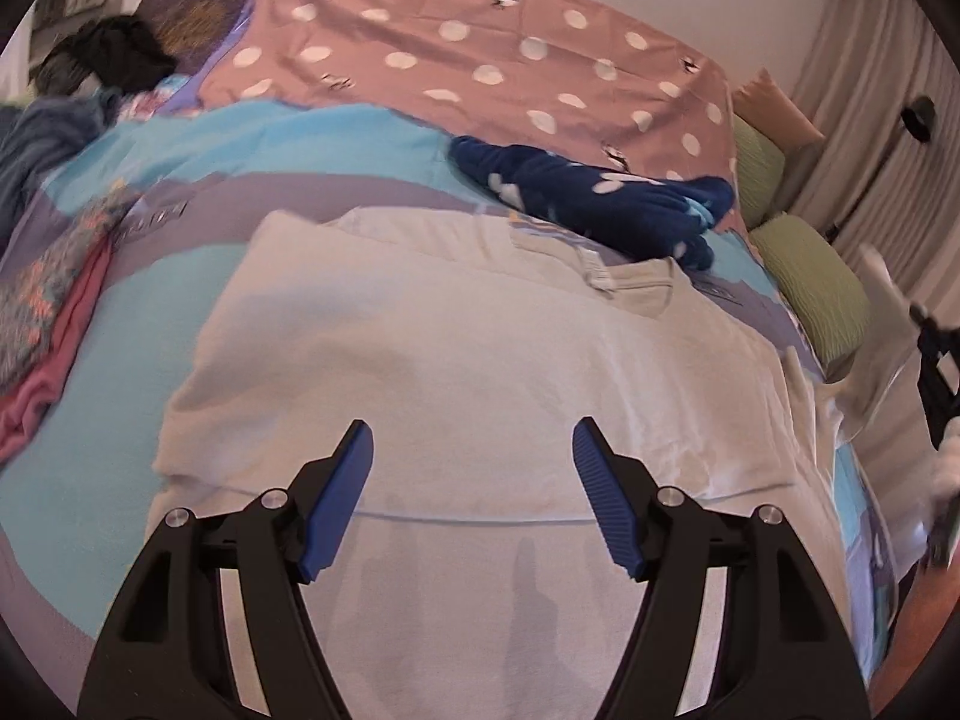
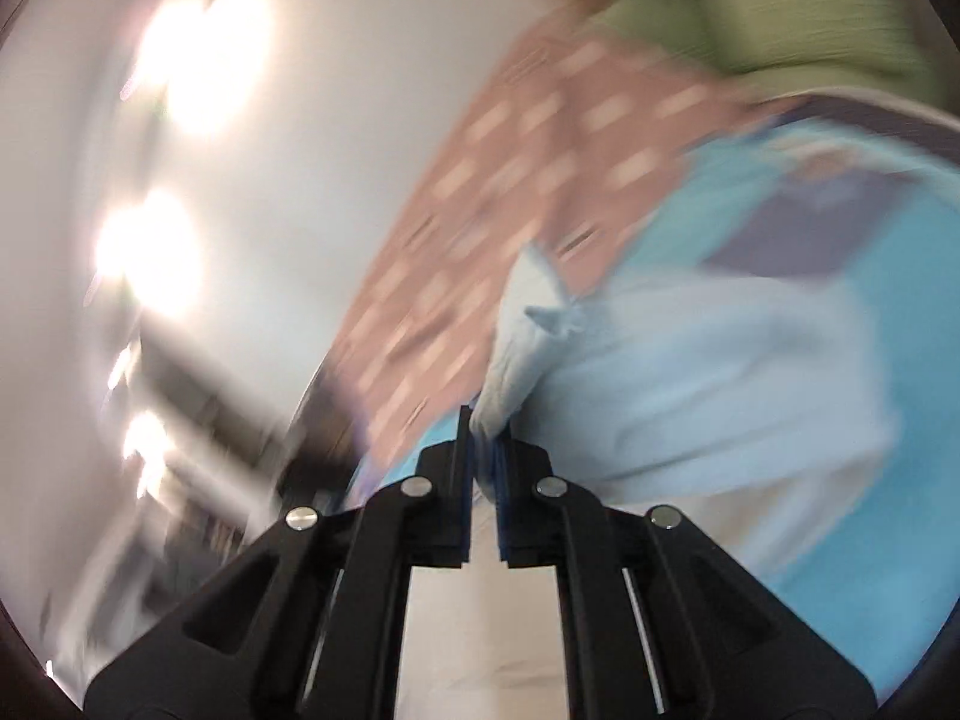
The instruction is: Fold small clothes
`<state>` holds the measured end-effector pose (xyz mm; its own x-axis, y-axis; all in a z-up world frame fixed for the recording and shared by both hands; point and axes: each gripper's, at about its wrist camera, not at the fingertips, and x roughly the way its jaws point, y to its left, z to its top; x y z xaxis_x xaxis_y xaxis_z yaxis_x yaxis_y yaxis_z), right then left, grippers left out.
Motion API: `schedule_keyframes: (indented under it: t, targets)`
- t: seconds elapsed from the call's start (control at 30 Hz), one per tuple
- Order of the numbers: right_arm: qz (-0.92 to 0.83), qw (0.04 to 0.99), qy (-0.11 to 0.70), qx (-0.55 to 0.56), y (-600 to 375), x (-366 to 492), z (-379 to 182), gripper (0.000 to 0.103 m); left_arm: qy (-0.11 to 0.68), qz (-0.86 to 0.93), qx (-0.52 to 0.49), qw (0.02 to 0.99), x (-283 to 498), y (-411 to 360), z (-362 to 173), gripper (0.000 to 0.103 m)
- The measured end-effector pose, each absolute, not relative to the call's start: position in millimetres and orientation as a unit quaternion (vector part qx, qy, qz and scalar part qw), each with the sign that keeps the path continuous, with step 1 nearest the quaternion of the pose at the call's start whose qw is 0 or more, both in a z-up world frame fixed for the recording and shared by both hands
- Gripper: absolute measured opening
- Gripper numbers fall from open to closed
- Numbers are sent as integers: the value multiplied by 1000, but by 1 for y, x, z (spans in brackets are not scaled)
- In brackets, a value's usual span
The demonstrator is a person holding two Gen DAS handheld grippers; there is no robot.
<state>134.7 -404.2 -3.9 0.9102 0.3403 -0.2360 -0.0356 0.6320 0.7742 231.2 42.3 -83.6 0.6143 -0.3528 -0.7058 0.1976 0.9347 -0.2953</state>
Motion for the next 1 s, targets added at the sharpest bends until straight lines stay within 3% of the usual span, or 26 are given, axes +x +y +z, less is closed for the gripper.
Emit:
schedule_keyframes:
  t: [0.17,0.27,0.5,0.67,0.8,0.87,0.93,1.0]
  targets:
    - [214,867,321,316,-251,179,-48,6,421,-156,-130,884,233,66,-89,69]
    - [205,858,387,266,-211,186,-85,6,428,-183,-156,871,234,74,-92,69]
    - [204,868,411,189,-191,175,-100,13,456,-269,-234,815,254,61,-101,71]
    - [210,888,385,139,-168,159,-90,31,472,-290,-242,796,271,37,-105,71]
    - [218,889,392,89,-147,157,-90,29,497,-318,-270,761,281,24,-115,75]
    - [215,885,404,89,-144,161,-96,13,502,-314,-263,761,282,17,-117,75]
    - [211,882,409,97,-145,164,-100,10,505,-312,-256,763,285,10,-117,75]
    - [210,883,406,103,-148,161,-99,9,505,-314,-256,762,288,5,-116,63]
